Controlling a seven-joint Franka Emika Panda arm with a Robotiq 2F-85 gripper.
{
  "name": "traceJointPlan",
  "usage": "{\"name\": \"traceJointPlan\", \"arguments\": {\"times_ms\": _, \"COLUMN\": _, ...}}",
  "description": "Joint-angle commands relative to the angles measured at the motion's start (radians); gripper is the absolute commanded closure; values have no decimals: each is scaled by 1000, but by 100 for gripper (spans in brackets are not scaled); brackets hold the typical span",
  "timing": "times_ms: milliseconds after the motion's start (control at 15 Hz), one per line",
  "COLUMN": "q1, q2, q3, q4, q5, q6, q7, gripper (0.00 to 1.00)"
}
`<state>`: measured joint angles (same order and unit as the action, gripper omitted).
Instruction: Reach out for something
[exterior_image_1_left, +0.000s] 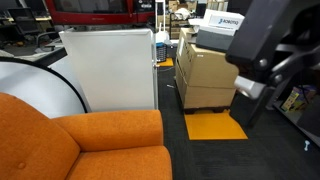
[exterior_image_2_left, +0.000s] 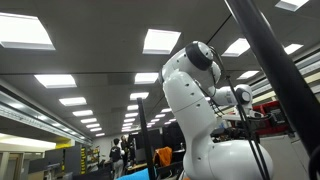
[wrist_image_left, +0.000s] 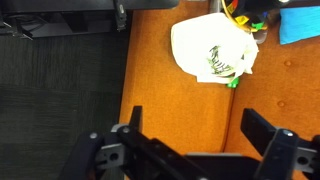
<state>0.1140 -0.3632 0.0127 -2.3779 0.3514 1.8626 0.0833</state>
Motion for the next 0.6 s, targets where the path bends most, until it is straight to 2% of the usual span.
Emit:
{"name": "traceJointPlan", "arguments": {"times_ms": 0, "q1": -31, "q2": -7, "q3": 32, "q4": -9, "q5": -56, "q6": 33, "q7": 26, "gripper": 0}}
{"name": "traceJointPlan", "arguments": {"times_ms": 533, "q1": -23, "q2": -5, "q3": 26, "q4": -9, "q5": -39, "q6": 35, "q7": 21, "gripper": 0}}
